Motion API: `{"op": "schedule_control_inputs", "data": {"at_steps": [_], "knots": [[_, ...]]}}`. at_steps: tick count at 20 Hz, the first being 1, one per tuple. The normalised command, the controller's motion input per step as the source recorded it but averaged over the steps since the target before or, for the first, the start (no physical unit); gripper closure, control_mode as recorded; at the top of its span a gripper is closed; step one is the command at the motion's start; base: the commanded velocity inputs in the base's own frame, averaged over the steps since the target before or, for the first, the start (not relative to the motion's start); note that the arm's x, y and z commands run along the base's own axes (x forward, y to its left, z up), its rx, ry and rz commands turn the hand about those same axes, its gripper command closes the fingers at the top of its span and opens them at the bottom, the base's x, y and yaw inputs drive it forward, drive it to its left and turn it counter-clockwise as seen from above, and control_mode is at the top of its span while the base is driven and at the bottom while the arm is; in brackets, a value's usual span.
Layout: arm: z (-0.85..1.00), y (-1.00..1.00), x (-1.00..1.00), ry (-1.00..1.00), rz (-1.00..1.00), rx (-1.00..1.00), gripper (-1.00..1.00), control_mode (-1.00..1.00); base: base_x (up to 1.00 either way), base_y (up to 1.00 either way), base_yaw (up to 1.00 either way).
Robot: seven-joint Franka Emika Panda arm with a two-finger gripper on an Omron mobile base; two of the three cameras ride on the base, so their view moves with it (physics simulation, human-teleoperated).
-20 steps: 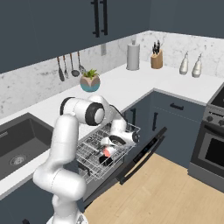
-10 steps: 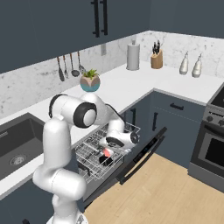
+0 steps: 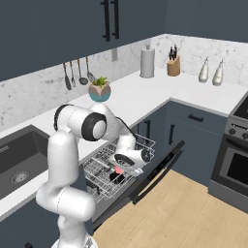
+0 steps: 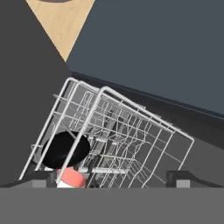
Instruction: Pick up the cup and bowl from the counter, place them in the dishwasher, and close the dishwasher door.
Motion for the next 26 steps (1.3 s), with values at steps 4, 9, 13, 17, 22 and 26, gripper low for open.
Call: {"op": "schedule_control_inputs", "data": {"at_steps": [4,9,13,17,22,26], "knots": [[-0.31,0.00,0.16,0.06,0.00,0.16,-1.00,-1.00,0.00,0.00,0.00],[-0.27,0.07,0.39,0.04,0.00,0.17,-1.00,-1.00,0.00,0.00,0.00],[-0.20,0.26,0.52,0.03,0.00,0.12,-1.00,-1.00,0.00,0.00,0.00],[-0.21,0.32,0.48,0.03,0.00,0.06,-1.00,-1.00,0.00,0.00,0.00],[-0.26,0.28,0.38,0.06,0.00,0.03,-1.00,-1.00,0.00,0.00,0.00],[0.00,0.00,0.00,0.01,-0.07,0.00,-1.00,-1.00,0.00,0.00,0.00]]}}
